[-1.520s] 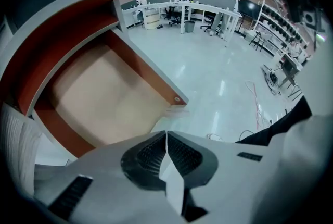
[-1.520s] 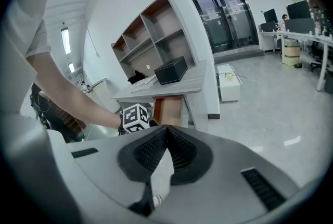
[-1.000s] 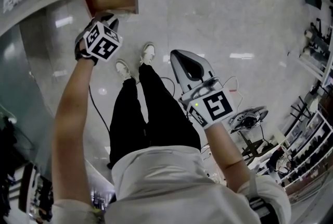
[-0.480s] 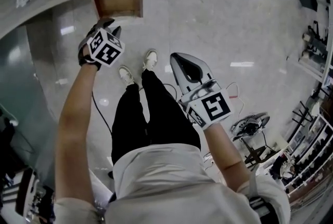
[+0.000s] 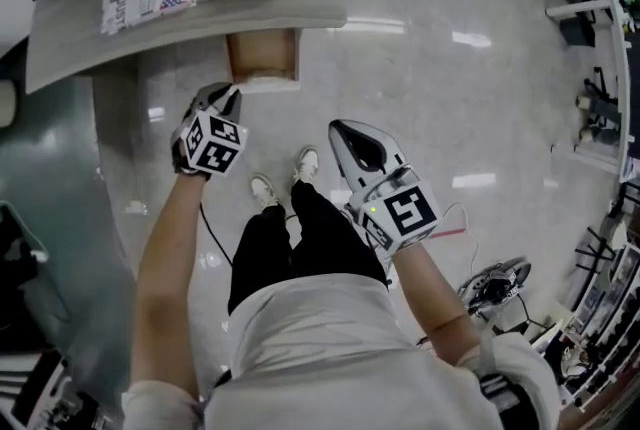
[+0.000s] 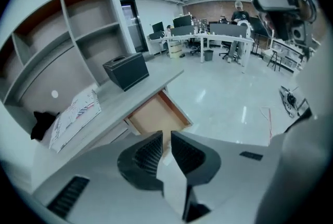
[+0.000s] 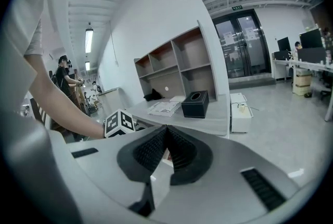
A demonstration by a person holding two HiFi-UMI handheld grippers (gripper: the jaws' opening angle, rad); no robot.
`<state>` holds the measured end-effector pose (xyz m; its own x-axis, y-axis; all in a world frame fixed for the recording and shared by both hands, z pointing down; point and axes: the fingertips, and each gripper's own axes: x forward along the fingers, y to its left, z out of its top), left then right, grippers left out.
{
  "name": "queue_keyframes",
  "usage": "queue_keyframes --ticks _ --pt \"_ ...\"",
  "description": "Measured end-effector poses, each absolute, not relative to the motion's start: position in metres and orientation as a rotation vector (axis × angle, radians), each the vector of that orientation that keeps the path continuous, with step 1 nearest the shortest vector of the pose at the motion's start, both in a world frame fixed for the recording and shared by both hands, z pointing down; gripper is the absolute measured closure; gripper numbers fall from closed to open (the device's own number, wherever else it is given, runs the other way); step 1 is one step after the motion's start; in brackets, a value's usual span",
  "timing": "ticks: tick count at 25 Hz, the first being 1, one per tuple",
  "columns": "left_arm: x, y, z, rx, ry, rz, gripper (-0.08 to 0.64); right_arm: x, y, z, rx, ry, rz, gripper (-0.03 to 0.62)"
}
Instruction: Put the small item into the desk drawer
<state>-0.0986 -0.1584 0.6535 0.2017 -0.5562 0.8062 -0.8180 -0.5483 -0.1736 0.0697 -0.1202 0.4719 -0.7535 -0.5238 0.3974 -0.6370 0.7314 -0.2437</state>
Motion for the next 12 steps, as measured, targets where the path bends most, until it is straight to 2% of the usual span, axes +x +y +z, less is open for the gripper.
queue_keyframes --ticks 5,12 --pt "-0.113 -0.122 0.609 2.130 -1.409 1.049 0.534 0.052 -0.109 0.425 0.897 -2.672 0.445 0.569" --pt "-0.139 -0.088 0.543 2.117 -1.539 0.814 0.541 0.038 -0.092 0.378 0.923 -2.710 0.363 0.569"
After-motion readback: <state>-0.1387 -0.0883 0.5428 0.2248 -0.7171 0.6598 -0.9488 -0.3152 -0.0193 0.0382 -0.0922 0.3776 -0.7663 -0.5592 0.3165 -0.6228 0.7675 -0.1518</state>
